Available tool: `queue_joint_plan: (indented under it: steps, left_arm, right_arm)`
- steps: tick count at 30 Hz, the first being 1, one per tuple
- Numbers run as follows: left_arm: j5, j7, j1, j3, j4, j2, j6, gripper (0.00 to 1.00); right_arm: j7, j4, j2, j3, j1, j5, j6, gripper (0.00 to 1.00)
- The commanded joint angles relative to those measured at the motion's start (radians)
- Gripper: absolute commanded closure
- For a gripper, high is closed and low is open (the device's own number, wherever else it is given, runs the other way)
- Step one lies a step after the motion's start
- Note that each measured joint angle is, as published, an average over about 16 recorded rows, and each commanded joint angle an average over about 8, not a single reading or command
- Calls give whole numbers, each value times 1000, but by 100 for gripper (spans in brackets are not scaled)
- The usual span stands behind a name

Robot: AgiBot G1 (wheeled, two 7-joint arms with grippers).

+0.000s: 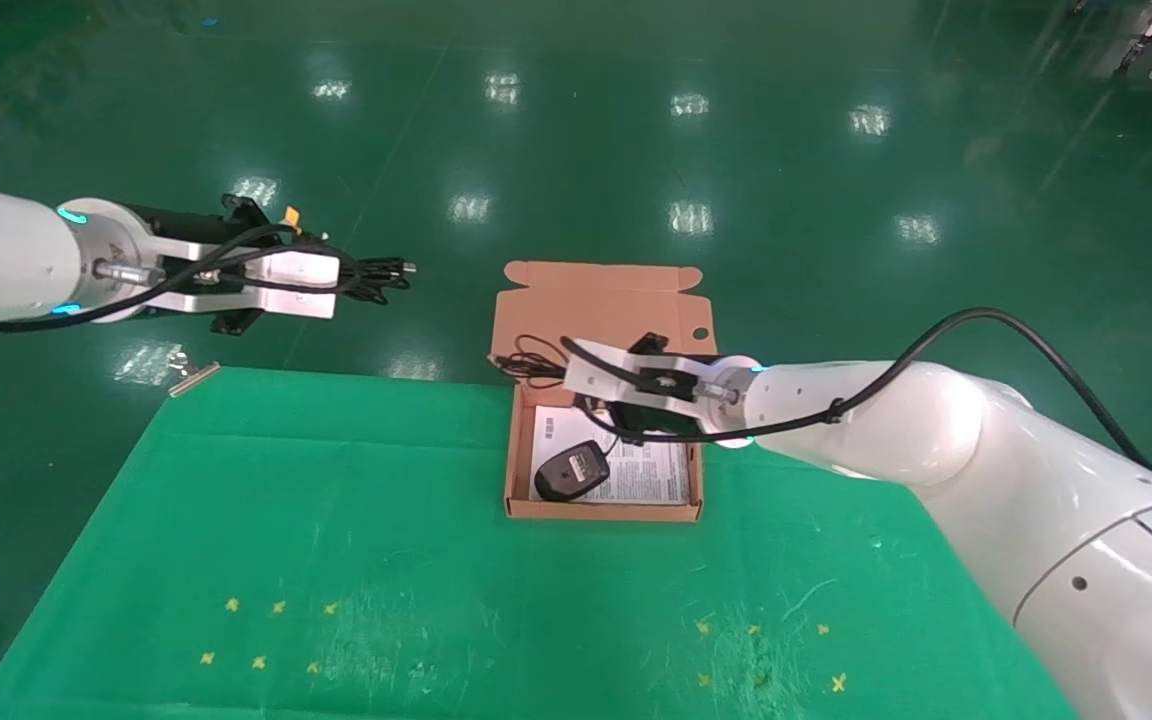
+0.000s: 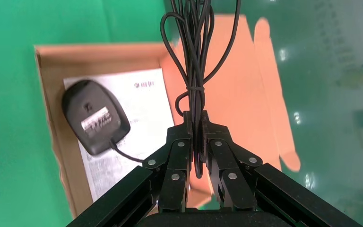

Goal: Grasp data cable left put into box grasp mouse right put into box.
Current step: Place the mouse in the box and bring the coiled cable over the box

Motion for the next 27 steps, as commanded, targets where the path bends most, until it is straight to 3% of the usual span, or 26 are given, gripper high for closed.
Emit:
queue_joint_plan:
  steps: [1,5,6,19,27]
  left_arm:
    - [0,0,0,0,0,0,0,100]
    - [0,0,0,0,0,0,0,100]
    - [0,0,0,0,0,0,1,100]
    - [-15,7,12,0,9,17,-23,100]
    - [-61,61,42,7,42,68,-97,100]
  right_arm:
    - [11,-15,-1,-16,3,-1,2,53]
    - [18,-23,-1,-34,7,1,5,3]
    - [18,-24,-1,-36,7,2,6,0]
    - [31,21,35,-39,7,10,7,0]
    - [42,51,115,-26,34,9,15,0]
